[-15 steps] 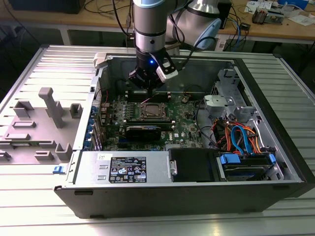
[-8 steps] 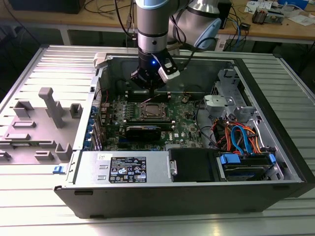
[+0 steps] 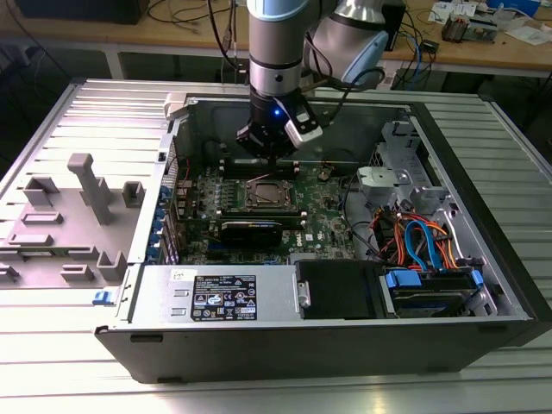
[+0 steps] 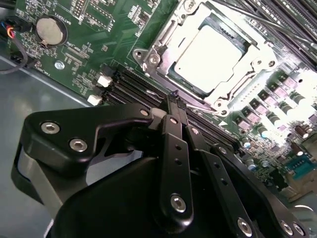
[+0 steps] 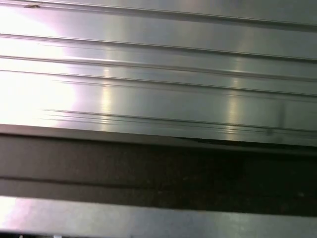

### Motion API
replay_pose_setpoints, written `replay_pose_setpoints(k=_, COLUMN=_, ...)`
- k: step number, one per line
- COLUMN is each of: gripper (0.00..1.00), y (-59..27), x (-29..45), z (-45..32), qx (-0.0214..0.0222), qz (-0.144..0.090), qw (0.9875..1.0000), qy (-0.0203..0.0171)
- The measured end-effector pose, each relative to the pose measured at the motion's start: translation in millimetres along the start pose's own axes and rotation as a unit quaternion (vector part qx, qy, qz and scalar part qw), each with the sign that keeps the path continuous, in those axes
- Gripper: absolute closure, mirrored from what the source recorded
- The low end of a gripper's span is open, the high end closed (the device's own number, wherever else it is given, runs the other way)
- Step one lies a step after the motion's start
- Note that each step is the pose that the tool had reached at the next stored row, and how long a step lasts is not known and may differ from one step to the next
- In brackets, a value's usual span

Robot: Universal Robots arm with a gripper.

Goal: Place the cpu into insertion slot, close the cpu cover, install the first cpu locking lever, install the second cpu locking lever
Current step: 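Install the first cpu locking lever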

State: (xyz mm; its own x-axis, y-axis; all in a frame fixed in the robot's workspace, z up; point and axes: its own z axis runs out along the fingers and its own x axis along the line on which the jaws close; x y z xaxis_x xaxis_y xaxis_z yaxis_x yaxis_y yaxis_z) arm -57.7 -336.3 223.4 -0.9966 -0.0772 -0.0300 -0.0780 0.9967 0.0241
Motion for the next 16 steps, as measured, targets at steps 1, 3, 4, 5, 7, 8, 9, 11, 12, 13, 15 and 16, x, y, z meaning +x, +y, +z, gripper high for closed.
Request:
replay_pose_setpoints(k=1, gripper=0.89, y=-0.2, x=-1.8, z=0.8, qx=0.0, qz=0.0, qw=1.0, qy=0.0)
replay_pose_setpoints(k=3, gripper=0.89, y=-0.4, x=-3.9, z=2.3, qx=0.0, qz=0.0, qw=1.0, qy=0.0)
replay_pose_setpoints(k=4, gripper=0.89, y=-0.5, x=-4.8, z=3.5, qx=0.0, qz=0.0, qw=1.0, qy=0.0)
replay_pose_setpoints(k=5, gripper=0.89, y=-0.5, x=-5.6, z=5.2, qx=0.0, qz=0.0, qw=1.0, qy=0.0)
replay_pose_setpoints(k=7, gripper=0.89, y=-0.7, x=-6.4, z=7.2, qx=0.0, qz=0.0, qw=1.0, qy=0.0)
replay_pose_setpoints(k=8, gripper=0.89, y=-0.8, x=-6.8, z=8.1, qx=0.0, qz=0.0, qw=1.0, qy=0.0)
replay_pose_setpoints(k=9, gripper=0.89, y=-0.8, x=-7.2, z=8.9, qx=0.0, qz=0.0, qw=1.0, qy=0.0)
replay_pose_setpoints(k=11, gripper=0.89, y=-0.9, x=-7.9, z=10.7, qx=0.0, qz=0.0, qw=1.0, qy=0.0)
replay_pose_setpoints(k=12, gripper=0.89, y=-1.0, x=-8.2, z=11.7, qx=0.0, qz=0.0, qw=1.0, qy=0.0)
replay_pose_setpoints(k=13, gripper=0.89, y=-1.0, x=-8.4, z=12.3, qx=0.0, qz=0.0, qw=1.0, qy=0.0)
replay_pose_setpoints(k=15, gripper=0.89, y=-1.0, x=-8.4, z=13.6, qx=0.0, qz=0.0, qw=1.0, qy=0.0)
replay_pose_setpoints(k=16, gripper=0.89, y=-1.0, x=-8.5, z=14.1, qx=0.0, qz=0.0, qw=1.0, qy=0.0)
